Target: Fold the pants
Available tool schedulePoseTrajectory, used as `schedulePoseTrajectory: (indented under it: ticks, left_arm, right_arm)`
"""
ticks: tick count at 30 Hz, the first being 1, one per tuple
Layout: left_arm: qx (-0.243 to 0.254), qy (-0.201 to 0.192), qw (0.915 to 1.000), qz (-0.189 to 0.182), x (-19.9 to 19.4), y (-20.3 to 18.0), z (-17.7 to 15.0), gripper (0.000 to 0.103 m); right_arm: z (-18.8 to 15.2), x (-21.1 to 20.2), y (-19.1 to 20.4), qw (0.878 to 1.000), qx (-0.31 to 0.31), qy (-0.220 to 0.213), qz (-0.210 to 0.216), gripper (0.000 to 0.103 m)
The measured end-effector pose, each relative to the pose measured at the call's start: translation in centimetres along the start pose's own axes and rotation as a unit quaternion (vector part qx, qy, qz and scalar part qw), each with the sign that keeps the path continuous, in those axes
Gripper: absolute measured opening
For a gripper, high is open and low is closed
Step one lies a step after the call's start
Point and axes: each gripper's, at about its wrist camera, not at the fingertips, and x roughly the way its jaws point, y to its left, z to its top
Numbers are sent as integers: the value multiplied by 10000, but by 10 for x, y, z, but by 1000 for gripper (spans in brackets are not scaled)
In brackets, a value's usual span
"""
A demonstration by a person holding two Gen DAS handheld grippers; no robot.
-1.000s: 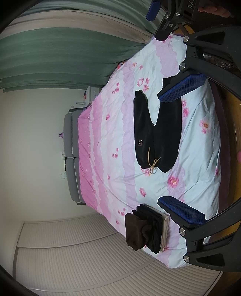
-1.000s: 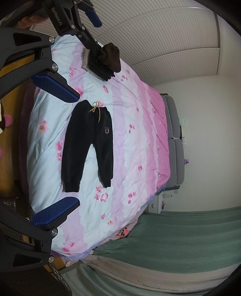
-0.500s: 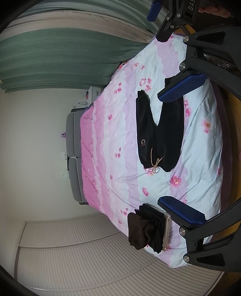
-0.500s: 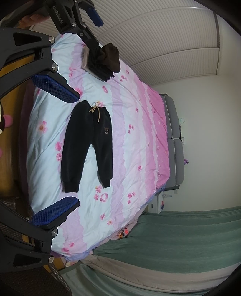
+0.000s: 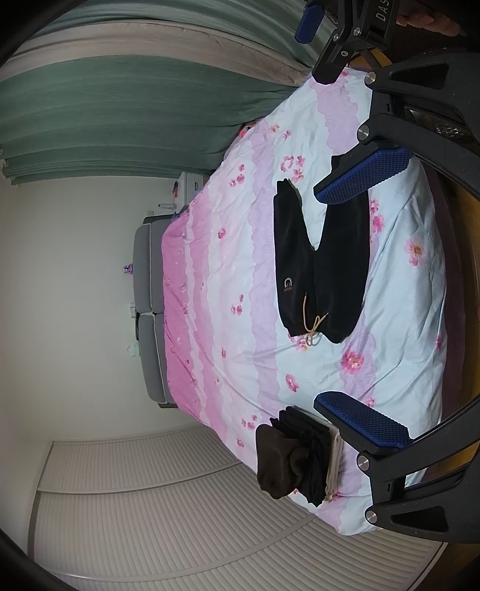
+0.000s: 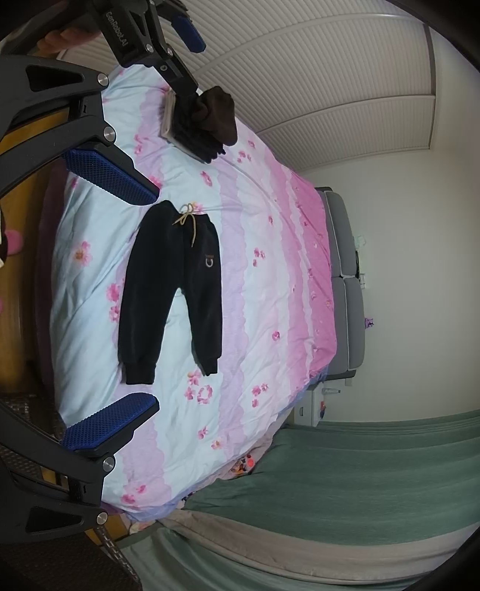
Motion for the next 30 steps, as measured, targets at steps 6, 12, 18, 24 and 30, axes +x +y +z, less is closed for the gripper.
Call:
schedulePoseTrajectory:
  ticks: [6,12,18,24,30]
  left_arm:
    - [-5,-7,10000,6,0,0,0,103]
    - [-10,10,10000,6,1,1,-1,103]
    - [-31,65,10000,32,7,3,0,103]
    - [-25,210,9997,79,27,5,-2,103]
    - [-16,535,9981,302,66,15,-20,103]
  right_arm:
    - [-1,-1,0,10000,5,-9,0,103]
    - [3,4,4,10000,-2,35,12,103]
    - [4,8,6,10000,-24,70,36,103]
    - [-1,31,8,9997,-49,221,53,103]
    - [-8,64,7,9987,34,503,-4,103]
